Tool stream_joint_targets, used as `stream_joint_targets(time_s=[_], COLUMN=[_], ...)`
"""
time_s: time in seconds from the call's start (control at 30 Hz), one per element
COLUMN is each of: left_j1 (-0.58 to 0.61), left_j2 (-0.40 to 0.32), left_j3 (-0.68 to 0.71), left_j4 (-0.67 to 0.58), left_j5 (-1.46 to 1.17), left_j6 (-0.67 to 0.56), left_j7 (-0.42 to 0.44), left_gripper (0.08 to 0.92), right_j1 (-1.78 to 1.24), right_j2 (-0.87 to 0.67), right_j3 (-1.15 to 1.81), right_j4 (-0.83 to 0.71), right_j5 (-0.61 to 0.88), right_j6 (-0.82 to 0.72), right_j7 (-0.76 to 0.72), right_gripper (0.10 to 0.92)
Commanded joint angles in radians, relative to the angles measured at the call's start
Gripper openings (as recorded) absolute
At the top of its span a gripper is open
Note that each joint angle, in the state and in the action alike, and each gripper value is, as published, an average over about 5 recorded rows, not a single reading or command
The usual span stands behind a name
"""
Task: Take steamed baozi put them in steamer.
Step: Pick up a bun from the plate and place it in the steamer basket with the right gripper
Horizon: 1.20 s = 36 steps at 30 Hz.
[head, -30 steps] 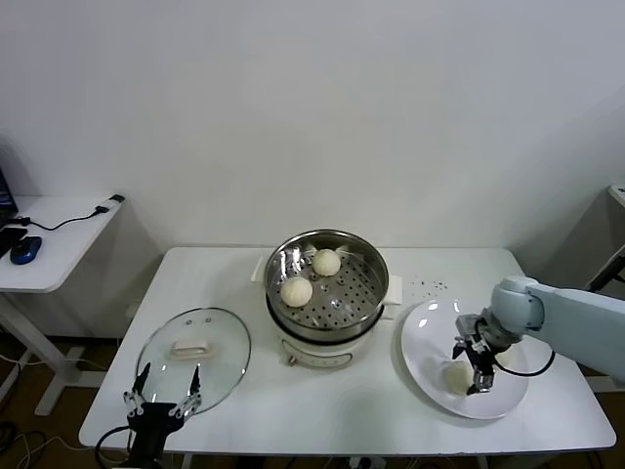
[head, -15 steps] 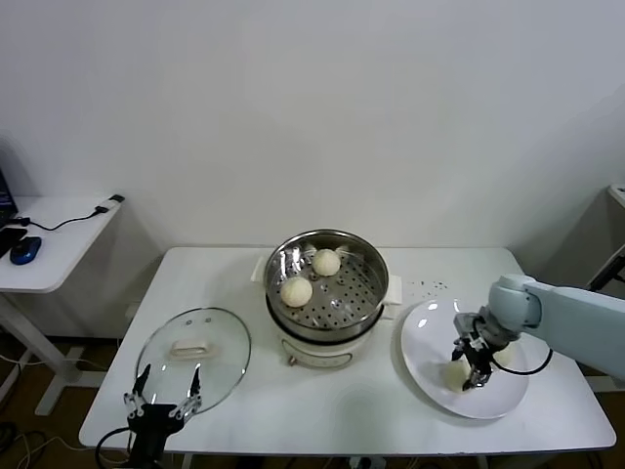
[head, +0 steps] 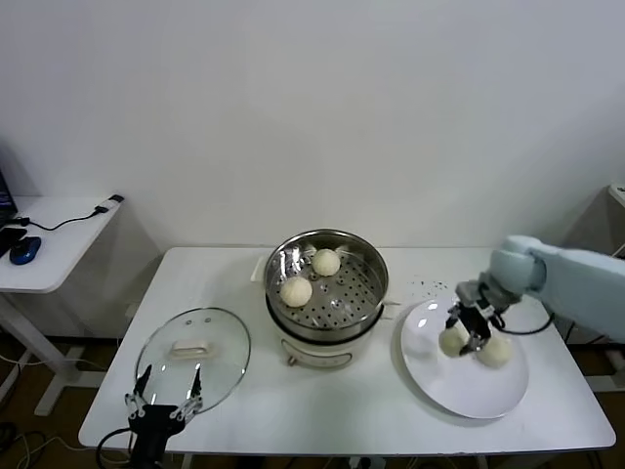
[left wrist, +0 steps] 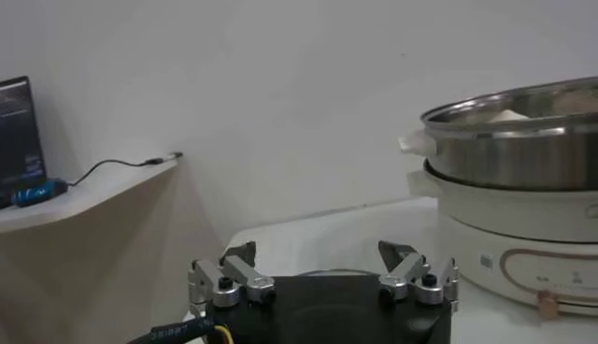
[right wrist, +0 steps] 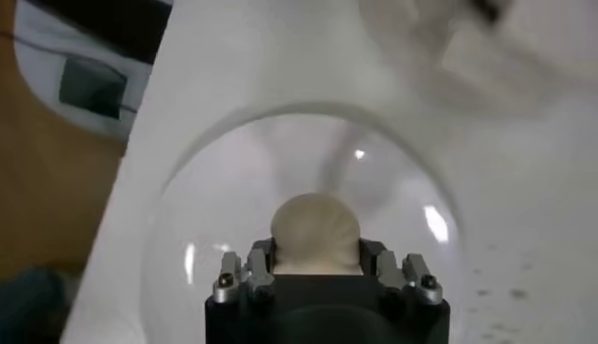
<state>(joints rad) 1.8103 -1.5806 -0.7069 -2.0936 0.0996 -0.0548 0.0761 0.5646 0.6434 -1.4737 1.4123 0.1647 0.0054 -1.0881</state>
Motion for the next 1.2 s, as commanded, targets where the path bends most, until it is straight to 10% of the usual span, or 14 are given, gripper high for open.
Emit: stream_joint_targets(time_s=[0.03,0.57,1.2], left_j1=[0.001,-0.001,0.006], left_j2=[0.0,-0.011,-0.002], left_j3=[0.003,0.015,-0.009], left_j4=[-0.004,-0.012,0.015], left_j5=[0.006,0.013,-0.021], left_j6=[0.003,0.006,0.007], left_j7=[-0.001,-0.011,-0.012], left_gripper=[0.823,0.823,0.823], right_j1=[0.417,0.19,0.018], right_j2=[0.23,0.686,0.71], right_j3=[-0.117,0.069,0.008], right_j4=[-0.023,-0.153,-0.132], right_j5=[-0.083,-0.214,-0.218], right_j6=[0.453,0.577,0.568], right_j7=[-0.104,-0.09,-0.082], right_gripper=[0.586,0.586,0.585])
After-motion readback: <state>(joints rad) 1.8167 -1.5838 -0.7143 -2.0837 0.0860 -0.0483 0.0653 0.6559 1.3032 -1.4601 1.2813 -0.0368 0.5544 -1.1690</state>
